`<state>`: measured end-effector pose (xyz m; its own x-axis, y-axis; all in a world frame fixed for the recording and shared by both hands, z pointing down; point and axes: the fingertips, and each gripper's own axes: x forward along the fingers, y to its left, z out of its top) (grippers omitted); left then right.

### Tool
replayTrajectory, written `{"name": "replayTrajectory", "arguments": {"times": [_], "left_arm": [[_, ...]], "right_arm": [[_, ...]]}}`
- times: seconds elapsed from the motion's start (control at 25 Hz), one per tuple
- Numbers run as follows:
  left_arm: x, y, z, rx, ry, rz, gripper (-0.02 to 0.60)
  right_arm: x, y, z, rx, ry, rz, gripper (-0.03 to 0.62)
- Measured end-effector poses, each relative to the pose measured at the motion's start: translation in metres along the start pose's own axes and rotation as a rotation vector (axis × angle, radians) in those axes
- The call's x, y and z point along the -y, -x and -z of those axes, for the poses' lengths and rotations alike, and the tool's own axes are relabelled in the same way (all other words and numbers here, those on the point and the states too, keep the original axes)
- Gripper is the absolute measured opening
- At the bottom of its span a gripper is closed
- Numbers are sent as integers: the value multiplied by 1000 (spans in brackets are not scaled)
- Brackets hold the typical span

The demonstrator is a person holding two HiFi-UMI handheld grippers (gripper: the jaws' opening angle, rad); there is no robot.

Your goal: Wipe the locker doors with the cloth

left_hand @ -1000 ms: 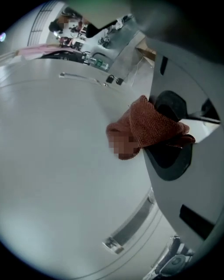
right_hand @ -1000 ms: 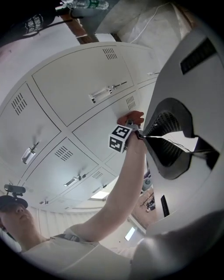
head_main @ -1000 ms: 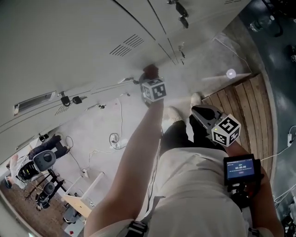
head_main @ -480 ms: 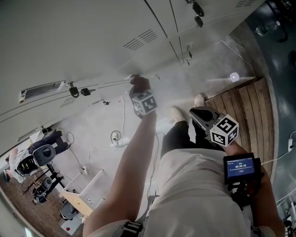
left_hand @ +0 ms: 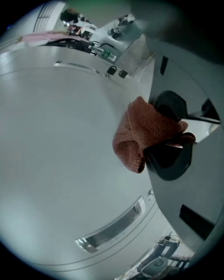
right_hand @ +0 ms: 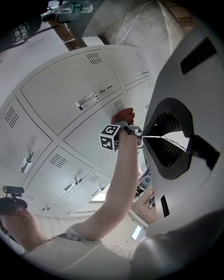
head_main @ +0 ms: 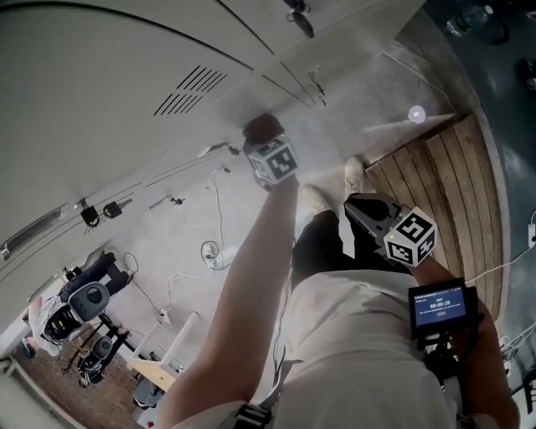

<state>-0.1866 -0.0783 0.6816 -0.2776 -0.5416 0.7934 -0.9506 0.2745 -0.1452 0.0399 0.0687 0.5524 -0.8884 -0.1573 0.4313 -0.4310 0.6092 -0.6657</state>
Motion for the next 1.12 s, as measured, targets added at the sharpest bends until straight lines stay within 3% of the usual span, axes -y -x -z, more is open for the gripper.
{"name": "replayTrajectory", "arguments": {"times": [0.16, 0.32, 0.4, 0.68, 0.76, 0.96, 1.12], "left_arm": [[40, -8, -6, 17, -35, 68, 75], [106, -6, -29, 154, -113, 340, 75], [114, -6, -33, 194, -141, 378, 75], [8, -23, 20, 94, -10, 163, 75], [-18, -22, 31, 92, -12, 147, 75], [-45, -25, 62, 51, -10, 188, 75], [-99, -22, 82, 34, 62, 50, 75]], "right_arm": [[13, -1, -2, 14, -8, 8, 20], [16, -7, -12, 29, 10, 4, 20], [15, -10, -15, 30, 19, -4, 20], [-3, -27, 4, 1, 22, -27, 20], [-13, -35, 12, -17, 29, -45, 20], [-33, -50, 24, -33, 42, -68, 20], [-36, -52, 32, -27, 37, -62, 20]]}}
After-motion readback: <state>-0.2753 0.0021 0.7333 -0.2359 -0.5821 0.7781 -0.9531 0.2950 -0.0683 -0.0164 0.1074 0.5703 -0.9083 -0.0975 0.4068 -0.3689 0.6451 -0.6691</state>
